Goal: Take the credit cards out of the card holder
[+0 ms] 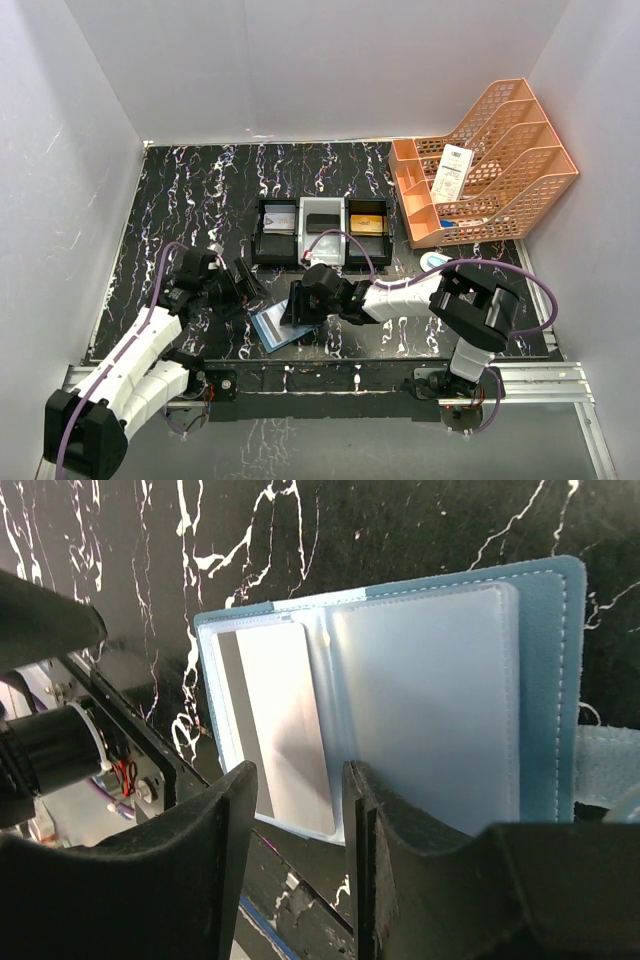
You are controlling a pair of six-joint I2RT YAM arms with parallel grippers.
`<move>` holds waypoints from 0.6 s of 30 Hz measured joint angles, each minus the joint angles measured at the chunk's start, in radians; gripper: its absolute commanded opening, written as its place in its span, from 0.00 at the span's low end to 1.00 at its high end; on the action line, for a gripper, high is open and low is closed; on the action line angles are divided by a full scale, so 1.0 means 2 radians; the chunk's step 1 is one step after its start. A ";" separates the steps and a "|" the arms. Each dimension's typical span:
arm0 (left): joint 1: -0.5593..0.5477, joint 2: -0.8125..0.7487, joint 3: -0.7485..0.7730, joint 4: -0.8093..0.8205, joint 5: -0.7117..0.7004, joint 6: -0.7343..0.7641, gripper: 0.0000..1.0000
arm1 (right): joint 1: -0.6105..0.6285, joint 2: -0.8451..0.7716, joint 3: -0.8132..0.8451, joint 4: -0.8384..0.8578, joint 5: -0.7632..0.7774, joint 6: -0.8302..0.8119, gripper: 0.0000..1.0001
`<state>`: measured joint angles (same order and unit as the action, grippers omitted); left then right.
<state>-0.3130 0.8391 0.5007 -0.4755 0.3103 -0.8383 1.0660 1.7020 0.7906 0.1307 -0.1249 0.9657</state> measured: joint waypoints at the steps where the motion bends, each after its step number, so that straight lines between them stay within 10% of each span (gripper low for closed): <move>1: -0.006 0.001 0.000 -0.002 0.000 -0.001 0.84 | 0.000 0.000 0.000 0.000 0.003 0.005 0.38; 18: -0.105 0.032 -0.029 0.023 -0.021 -0.044 0.56 | -0.001 -0.008 -0.075 0.121 0.016 0.087 0.35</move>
<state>-0.5220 0.9031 0.4427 -0.4305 0.2676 -0.9257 1.0645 1.6852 0.6399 0.3725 -0.0925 1.1400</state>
